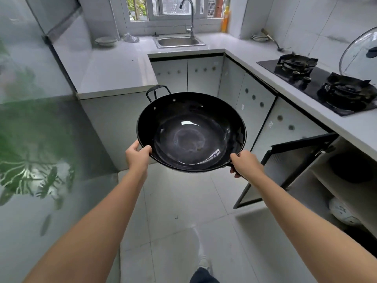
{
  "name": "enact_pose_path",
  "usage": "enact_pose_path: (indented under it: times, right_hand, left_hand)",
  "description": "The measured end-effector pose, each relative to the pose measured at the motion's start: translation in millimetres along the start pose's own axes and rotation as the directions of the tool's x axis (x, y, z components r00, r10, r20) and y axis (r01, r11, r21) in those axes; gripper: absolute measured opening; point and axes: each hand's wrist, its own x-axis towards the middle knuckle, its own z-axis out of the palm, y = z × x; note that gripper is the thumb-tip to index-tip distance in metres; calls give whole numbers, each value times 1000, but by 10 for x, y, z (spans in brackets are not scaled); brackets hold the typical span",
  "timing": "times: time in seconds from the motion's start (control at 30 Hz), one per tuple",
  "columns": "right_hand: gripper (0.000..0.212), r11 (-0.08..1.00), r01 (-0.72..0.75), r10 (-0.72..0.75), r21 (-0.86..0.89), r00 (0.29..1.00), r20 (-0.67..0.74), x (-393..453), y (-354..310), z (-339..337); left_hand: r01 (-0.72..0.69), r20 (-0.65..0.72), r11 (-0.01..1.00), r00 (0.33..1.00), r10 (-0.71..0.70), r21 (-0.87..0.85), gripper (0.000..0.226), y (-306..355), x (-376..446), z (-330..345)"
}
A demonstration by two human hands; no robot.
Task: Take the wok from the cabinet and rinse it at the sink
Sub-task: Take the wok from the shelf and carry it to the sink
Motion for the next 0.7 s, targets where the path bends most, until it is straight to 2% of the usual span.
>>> enact_pose_path:
  times: [0.2, 0.3, 0.43, 0.57, 0.7]
  right_hand:
    - [32, 999, 23, -24, -40, 1000, -13, 854, -51, -333]
    - [33, 998, 18, -19, -54, 1000, -12, 1220, -72, -414]
    - [33, 999, -18, 18, -35, 1000, 0, 1702, -122, -478]
    - [36, 997, -70, 70, -32, 997, 10, 2207, -222, -511]
    - [38, 994, -104, 104, -25, 995, 3, 2788, -345, -510]
  left_hand:
    - [41, -58, 999, 997, -43, -27, 56, 49, 449, 748]
    - [29, -37, 999, 999, -30, -30, 51, 105, 690, 1047]
    - [32, -45, 999, 998, -33, -22, 58, 157, 1061, 1419]
    - [45, -25, 999, 999, -45, -15, 58, 167, 1534, 1786]
    - [56, 53, 998, 997, -55, -9, 45, 207, 2040, 2150]
